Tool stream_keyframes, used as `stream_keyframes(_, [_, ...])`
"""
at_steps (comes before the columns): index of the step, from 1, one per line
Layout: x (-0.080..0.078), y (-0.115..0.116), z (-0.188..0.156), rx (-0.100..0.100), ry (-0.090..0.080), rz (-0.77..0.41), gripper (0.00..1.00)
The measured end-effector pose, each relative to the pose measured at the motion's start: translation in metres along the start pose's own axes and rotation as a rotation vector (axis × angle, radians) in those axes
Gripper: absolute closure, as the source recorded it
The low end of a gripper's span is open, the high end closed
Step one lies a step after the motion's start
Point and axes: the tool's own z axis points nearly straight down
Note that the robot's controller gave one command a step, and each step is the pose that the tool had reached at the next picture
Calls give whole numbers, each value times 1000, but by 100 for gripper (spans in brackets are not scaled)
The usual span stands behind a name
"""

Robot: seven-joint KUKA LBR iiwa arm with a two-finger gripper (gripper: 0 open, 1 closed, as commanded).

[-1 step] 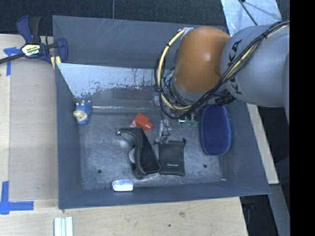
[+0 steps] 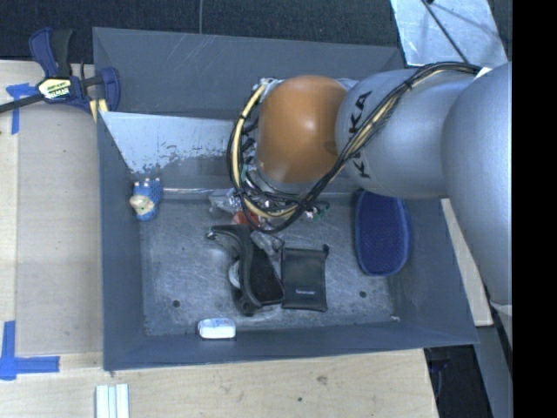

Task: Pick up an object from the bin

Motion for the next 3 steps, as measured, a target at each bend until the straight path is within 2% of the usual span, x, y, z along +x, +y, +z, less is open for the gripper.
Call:
stream_keyframes(1, [-2,-3,-2,7,-11,5,100])
stream_keyframes(2, [-3,0,-1,4,-15,5,0])
stream_keyframes(3, [5,4,-126,-2,-8,-188,0])
